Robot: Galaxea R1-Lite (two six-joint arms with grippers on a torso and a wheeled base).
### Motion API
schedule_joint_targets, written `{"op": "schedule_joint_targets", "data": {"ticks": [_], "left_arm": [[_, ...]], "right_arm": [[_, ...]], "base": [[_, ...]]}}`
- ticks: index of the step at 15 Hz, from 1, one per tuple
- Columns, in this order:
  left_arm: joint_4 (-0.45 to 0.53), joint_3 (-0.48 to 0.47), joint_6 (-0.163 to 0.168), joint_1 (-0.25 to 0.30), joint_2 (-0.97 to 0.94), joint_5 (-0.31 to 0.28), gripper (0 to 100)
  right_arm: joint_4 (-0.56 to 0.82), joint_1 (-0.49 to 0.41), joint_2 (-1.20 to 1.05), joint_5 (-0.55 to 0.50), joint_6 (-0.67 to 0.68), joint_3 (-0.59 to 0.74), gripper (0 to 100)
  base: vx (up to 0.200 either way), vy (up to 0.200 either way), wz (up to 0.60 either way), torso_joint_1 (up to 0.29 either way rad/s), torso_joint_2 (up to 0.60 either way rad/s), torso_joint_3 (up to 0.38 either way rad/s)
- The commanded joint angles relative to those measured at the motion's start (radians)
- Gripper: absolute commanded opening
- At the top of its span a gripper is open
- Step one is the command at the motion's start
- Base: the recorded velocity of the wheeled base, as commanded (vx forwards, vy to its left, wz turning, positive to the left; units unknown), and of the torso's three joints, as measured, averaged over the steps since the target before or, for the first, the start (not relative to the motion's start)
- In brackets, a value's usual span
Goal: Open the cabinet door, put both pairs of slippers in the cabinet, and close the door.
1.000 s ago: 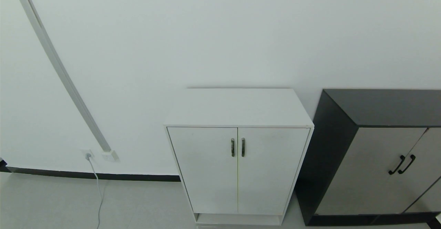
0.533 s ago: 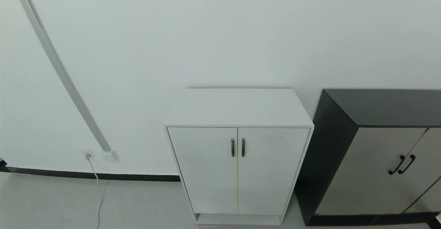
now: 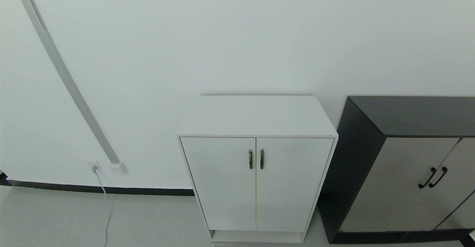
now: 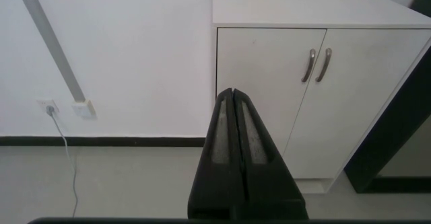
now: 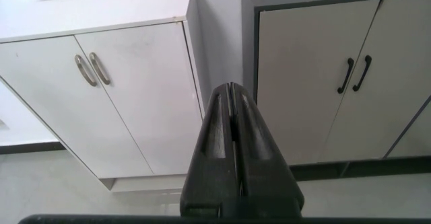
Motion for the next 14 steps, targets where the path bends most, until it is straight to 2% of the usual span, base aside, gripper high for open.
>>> {"op": "schedule_joint_targets", "data": {"ticks": [1, 14], "left_arm": [[-0.001, 0.0, 0.0, 0.001, 0.001, 0.0, 0], [-0.001, 0.0, 0.0, 0.001, 0.001, 0.0, 0]], "right_arm": [[0.0, 0.001, 0.0, 0.0, -0.002, 0.0, 0], [0.006, 0.0, 0.0, 0.01, -0.074, 0.0, 0]], "base": [[0.0, 0.0, 0.0, 0.0, 0.0, 0.0], [0.0, 0.0, 0.0, 0.0, 0.0, 0.0]]}}
